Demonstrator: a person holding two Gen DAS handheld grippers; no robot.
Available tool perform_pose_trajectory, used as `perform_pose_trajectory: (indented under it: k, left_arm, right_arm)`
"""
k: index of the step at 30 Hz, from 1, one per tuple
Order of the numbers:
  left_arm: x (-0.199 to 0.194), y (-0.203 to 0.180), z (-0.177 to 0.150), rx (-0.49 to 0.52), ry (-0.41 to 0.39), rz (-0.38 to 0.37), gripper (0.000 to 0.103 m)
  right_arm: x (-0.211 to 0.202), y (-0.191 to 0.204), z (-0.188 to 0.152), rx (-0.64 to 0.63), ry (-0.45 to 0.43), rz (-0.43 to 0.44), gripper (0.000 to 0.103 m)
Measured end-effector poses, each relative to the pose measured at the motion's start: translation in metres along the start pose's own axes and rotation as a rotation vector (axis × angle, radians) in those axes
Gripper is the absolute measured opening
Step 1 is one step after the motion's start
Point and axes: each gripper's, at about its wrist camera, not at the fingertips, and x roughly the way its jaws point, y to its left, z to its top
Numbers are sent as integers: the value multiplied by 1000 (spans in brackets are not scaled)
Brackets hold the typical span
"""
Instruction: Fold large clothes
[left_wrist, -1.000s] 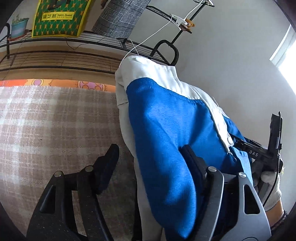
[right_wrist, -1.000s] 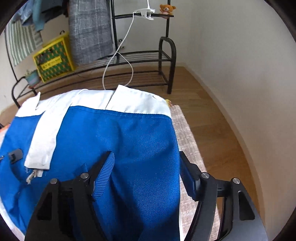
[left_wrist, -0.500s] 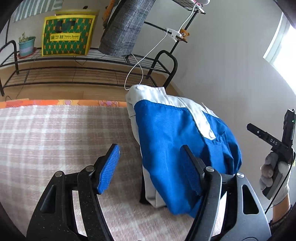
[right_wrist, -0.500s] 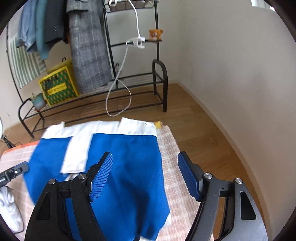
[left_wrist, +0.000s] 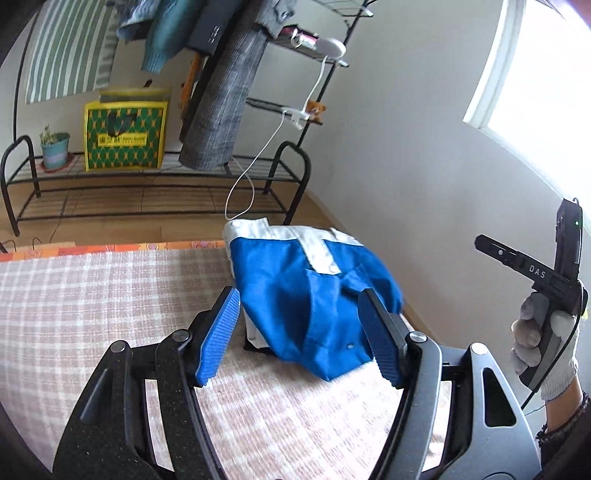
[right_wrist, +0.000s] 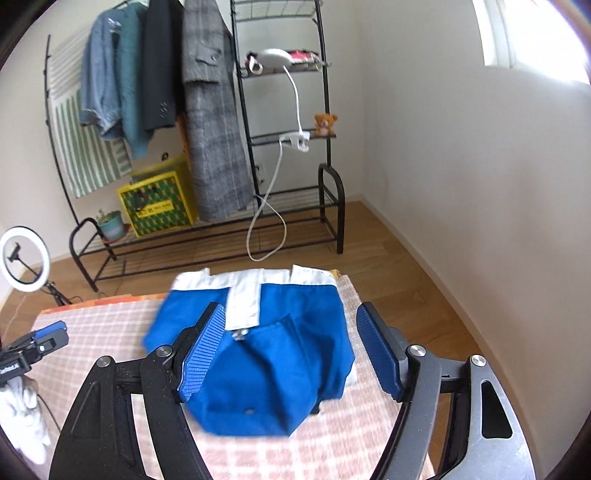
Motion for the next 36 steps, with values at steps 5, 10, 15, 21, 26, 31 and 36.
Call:
perform_pose_trajectory:
  k: [5, 10, 15, 21, 26, 31, 36]
  left_arm:
    - [-58, -20, -10, 34, -18, -32, 69]
    - [-113, -31, -29, 82, -38, -39, 69]
    - [-158, -37, -52, 121, -60, -46, 69]
    - [-204, -39, -85, 149, -83, -74, 69]
    - [-220, -35, -114, 177, -68, -64, 69]
    - [-226, -27, -138, 181, -66, -50, 79]
    - [-227, -20, -155, 196, -83, -10, 83]
  right_arm:
    - [-55, 28, -7, -24, -44, 10, 73]
    - [-97, 58, -23, -42, -78, 14, 74]
    - [-132, 86, -43, -15, -94, -12, 74]
    - [-167, 124, -72, -60, -138, -103, 82]
    - [-185, 138, -95, -44, -148, -130, 85]
    - [-195, 153, -120, -56, -172, -187, 86]
    - [-191, 166, -141, -66, -172, -190, 86]
